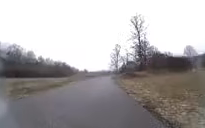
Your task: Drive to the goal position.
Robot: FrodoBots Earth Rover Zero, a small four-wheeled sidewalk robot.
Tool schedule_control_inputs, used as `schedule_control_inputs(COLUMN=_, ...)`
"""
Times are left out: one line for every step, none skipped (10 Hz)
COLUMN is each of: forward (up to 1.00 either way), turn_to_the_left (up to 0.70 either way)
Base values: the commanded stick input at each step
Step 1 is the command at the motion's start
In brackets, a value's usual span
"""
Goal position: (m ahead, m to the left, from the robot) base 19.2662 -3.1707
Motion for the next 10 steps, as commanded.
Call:
schedule_control_inputs(forward=0.7, turn_to_the_left=0.0)
schedule_control_inputs(forward=0.7, turn_to_the_left=0.0)
schedule_control_inputs(forward=0.7, turn_to_the_left=0.0)
schedule_control_inputs(forward=0.7, turn_to_the_left=0.0)
schedule_control_inputs(forward=0.7, turn_to_the_left=0.0)
schedule_control_inputs(forward=0.7, turn_to_the_left=0.0)
schedule_control_inputs(forward=0.7, turn_to_the_left=0.0)
schedule_control_inputs(forward=0.7, turn_to_the_left=0.0)
schedule_control_inputs(forward=0.7, turn_to_the_left=0.0)
schedule_control_inputs(forward=0.7, turn_to_the_left=0.04)
